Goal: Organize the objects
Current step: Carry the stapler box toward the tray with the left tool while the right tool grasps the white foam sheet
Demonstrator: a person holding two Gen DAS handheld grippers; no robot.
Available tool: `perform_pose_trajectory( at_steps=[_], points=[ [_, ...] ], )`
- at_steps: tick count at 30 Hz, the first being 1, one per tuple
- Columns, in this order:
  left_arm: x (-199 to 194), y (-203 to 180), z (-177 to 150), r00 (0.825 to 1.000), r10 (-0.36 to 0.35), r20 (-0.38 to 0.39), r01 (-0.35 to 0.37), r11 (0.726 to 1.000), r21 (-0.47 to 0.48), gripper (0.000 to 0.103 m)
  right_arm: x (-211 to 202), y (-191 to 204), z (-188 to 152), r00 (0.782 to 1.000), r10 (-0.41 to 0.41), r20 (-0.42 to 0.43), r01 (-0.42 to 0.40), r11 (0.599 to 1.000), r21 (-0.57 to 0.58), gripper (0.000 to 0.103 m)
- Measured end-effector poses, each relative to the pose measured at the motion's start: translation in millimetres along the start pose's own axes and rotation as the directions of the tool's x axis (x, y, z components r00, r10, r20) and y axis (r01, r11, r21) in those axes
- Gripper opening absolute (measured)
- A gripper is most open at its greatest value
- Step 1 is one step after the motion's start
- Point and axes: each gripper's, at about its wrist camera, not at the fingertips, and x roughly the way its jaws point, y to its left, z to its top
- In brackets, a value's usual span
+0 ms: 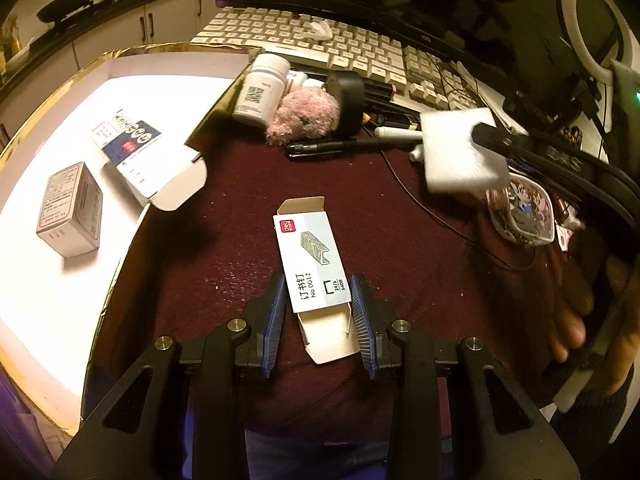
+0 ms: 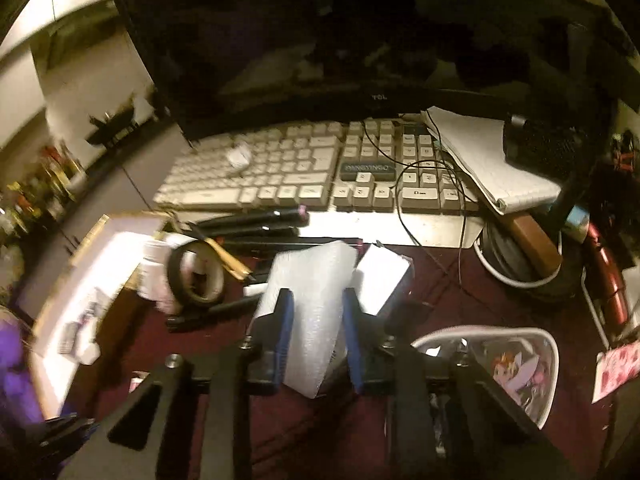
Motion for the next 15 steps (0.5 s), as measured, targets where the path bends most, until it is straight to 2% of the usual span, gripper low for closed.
perform_pose_trajectory(
  at_steps=[6,15],
  points=[
    [-8.7,5.0,-0.3,0.999,-0.031,0.027,0.032,0.999,-0.027,0.032,-23.0,3.4,-11.9,0.993,0.108,0.04,-0.108,0.994,0.011,0.016],
    [-25.6,10.6,1.4,0.995,-0.082,0.059,0.085,0.995,-0.059,0.032,-48.4,12.2,-17.5,0.976,0.201,0.081,-0.201,0.98,-0.004,0.015]
  ],
)
